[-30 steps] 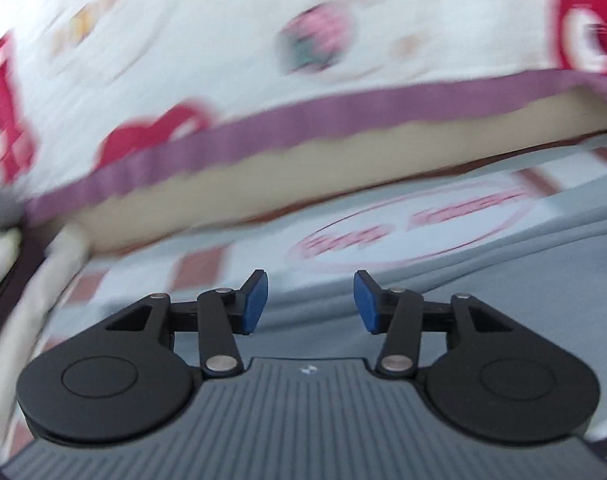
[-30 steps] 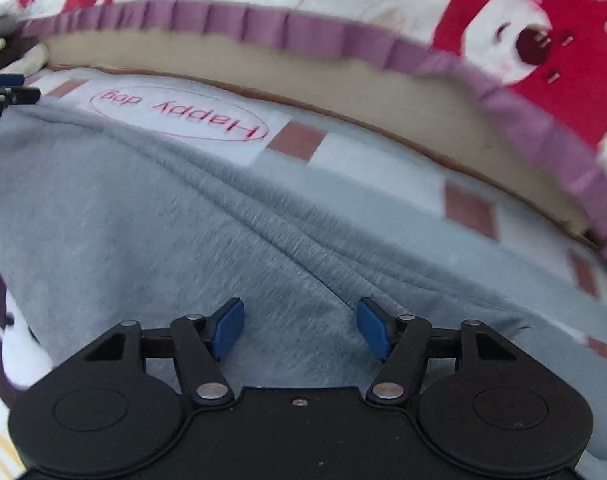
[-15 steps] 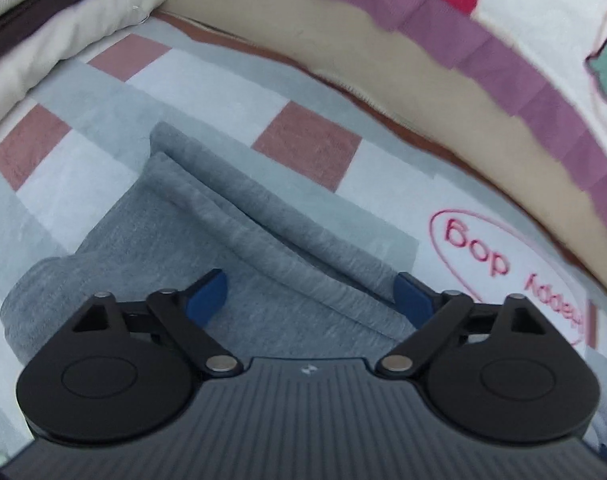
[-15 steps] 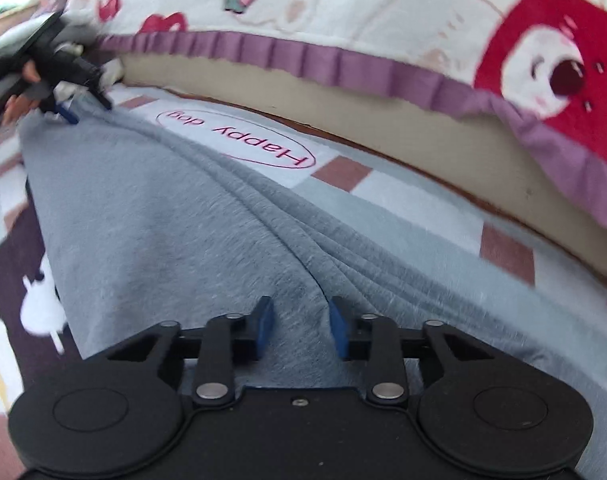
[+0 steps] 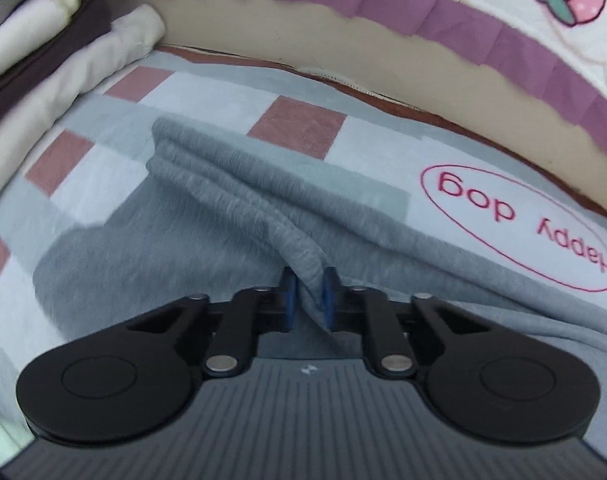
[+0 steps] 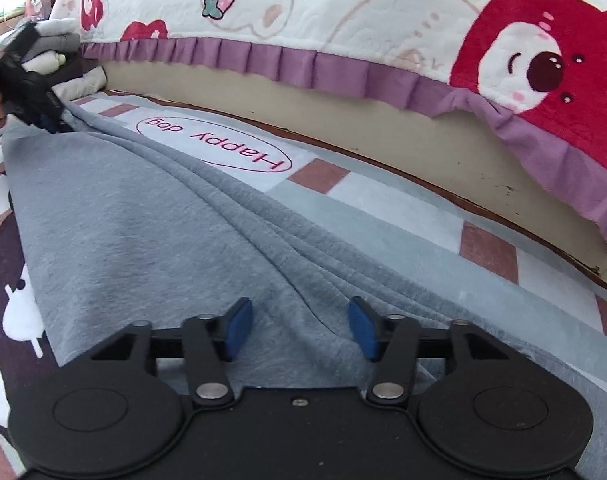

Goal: Fold clothes

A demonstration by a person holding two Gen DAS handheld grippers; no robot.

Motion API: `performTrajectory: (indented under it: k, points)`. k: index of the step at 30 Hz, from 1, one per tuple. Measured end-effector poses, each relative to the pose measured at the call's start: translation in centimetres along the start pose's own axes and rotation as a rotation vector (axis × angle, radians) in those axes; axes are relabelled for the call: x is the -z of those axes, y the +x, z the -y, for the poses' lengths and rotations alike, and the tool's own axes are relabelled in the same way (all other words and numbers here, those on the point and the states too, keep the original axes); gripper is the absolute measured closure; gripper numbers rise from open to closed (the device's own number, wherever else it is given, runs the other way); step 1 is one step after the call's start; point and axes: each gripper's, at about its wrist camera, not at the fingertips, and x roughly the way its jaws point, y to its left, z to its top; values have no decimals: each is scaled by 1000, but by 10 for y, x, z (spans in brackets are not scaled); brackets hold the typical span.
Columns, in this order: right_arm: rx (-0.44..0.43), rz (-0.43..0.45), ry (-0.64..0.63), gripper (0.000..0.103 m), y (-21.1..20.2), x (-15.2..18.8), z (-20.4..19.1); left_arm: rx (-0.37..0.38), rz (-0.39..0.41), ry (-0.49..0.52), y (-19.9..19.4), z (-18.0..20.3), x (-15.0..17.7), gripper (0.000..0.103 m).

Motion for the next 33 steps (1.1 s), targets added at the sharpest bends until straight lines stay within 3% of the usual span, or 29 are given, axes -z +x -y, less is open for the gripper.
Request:
performTrajectory:
  k: [5, 11, 15, 17, 19, 21, 22, 26, 28, 30, 33]
  points:
    - [-20, -1, 49, 40, 2, 3, 6, 29, 58, -16, -7, -6, 19, 94]
    - [-24, 1, 51, 40, 3, 3, 7, 139, 2, -333, 4, -39, 7, 87]
    - [-30, 3, 58, 39, 3, 3, 7, 121, 0, -385, 13, -37, -7, 81]
    - [-32, 4, 59, 38, 3, 3, 8, 79, 7, -337, 16, -26, -18, 74]
    - [-34, 5, 59, 38, 3, 3, 8, 74, 15, -334, 18, -18, -26, 51]
    - [-35, 4, 56, 38, 3, 3, 8, 88, 25, -373, 19, -15, -29, 36]
    - [-35, 3, 53, 38, 2, 3, 8, 82, 28, -376, 19, -13, -29, 35]
    - [-38, -2, 42, 37, 2, 2, 8, -1, 4, -239, 21, 6, -30, 40]
    - [-40, -3, 43, 37, 2, 2, 9, -68, 9, -177, 19, 10, -25, 74]
    - [-42, -4, 42, 36, 2, 2, 9, -84, 37, -133, 13, 8, -15, 79]
    - [-42, -5, 39, 36, 2, 1, 9, -83, 65, -108, 9, 6, -6, 77]
